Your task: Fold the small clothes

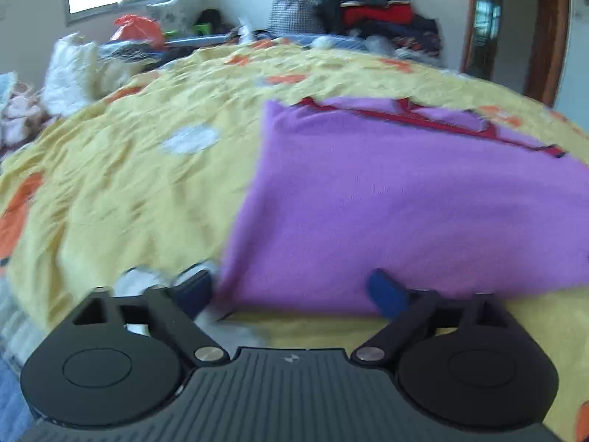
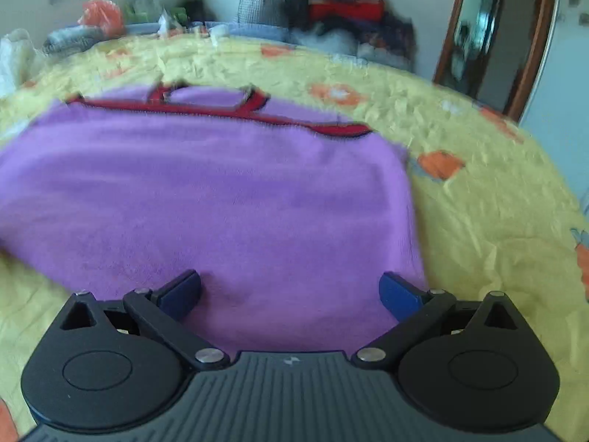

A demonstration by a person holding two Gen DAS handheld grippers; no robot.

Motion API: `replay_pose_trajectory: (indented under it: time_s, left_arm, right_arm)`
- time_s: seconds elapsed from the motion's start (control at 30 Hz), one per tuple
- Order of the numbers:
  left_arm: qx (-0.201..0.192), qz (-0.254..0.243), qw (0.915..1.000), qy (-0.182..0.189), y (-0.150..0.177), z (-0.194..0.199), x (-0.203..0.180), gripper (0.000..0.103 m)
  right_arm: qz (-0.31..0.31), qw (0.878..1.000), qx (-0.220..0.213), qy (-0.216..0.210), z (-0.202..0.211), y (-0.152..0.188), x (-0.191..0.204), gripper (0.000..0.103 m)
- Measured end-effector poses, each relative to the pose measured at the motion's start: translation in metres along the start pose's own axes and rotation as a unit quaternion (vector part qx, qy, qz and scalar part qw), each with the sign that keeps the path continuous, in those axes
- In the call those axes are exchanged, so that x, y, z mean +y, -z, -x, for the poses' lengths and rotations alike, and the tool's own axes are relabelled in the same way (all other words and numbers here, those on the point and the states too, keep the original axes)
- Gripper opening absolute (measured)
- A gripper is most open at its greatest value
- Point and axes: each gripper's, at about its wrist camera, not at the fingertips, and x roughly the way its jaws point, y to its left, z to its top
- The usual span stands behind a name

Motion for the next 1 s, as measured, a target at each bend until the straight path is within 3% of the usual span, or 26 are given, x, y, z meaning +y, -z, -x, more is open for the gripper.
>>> replay_pose_trajectory:
  time_s: [0.03,0.1,0.13,0.2,0.33,0.43,0.47,0.53,0.6,0.63,0.67,0.7,0.77,0.87,0.93,1.0]
  left_arm:
    - [0.004,0.014,0.9999,0.003,0.001,0.001,0.010,0.100]
    - [0.009,0.015,0.9998,0.002,-0.001,0.011,0.017,0.090]
    - [0.008,0.014,0.9999,0.001,-0.002,0.017,0.016,0.085]
    - [-0.013,0.013,0.9996,0.019,-0.010,0.031,0.009,0.087]
    - [-0.070,-0.025,0.9950,0.067,-0.049,0.033,-0.033,0.096]
    - [-0.092,-0.065,0.9920,0.058,-0.091,-0.009,-0.064,0.097]
    - [-0.091,-0.069,0.9922,0.050,-0.105,-0.029,-0.070,0.097]
    - [-0.064,-0.069,0.9941,0.053,-0.131,-0.073,-0.076,0.097]
    - [-0.022,-0.058,0.9972,0.041,-0.146,-0.115,-0.076,0.084]
    - [-0.005,-0.070,0.9972,0.026,-0.148,-0.133,-0.077,0.085]
    - [0.007,-0.070,0.9974,0.016,-0.146,-0.146,-0.073,0.094]
    - [0.002,-0.047,0.9987,0.020,-0.144,-0.152,-0.062,0.101]
    - [-0.009,-0.042,0.9990,0.005,-0.138,-0.151,-0.049,0.103]
    - [0.007,0.006,0.9999,0.004,-0.133,-0.146,-0.023,0.103]
    - [0.011,0.010,0.9999,-0.007,-0.128,-0.132,-0.015,0.101]
    - [-0.004,0.013,0.9999,-0.010,-0.119,-0.105,-0.008,0.089]
  right_arm:
    - [-0.009,1.000,0.000,0.006,0.005,-0.001,-0.010,0.103]
    - [-0.009,0.998,0.014,0.061,0.011,-0.005,-0.019,0.103]
    - [-0.024,0.998,0.009,0.053,0.017,-0.008,-0.023,0.103]
    - [-0.031,0.999,-0.017,0.019,0.028,-0.015,-0.018,0.103]
    - [0.036,0.998,-0.049,-0.010,0.008,-0.049,0.019,0.103]
    - [0.070,0.996,-0.036,0.037,-0.037,-0.085,0.036,0.103]
    - [0.066,0.997,-0.035,0.030,-0.050,-0.096,0.035,0.103]
    - [0.055,0.998,-0.014,0.012,-0.078,-0.116,0.030,0.103]
    - [0.056,0.998,0.004,0.036,-0.100,-0.127,0.024,0.103]
    - [0.058,0.998,0.012,0.026,-0.110,-0.129,0.021,0.103]
    - [0.054,0.998,0.019,0.025,-0.118,-0.128,0.014,0.103]
    - [0.046,0.998,0.022,0.023,-0.123,-0.126,0.006,0.103]
    - [0.017,1.000,0.021,0.001,-0.126,-0.124,-0.016,0.103]
    - [-0.008,1.000,0.021,0.008,-0.123,-0.122,-0.028,0.103]
    - [0.011,0.999,0.015,0.044,-0.107,-0.120,-0.015,0.103]
    - [0.020,0.999,-0.001,0.037,-0.082,-0.112,-0.002,0.103]
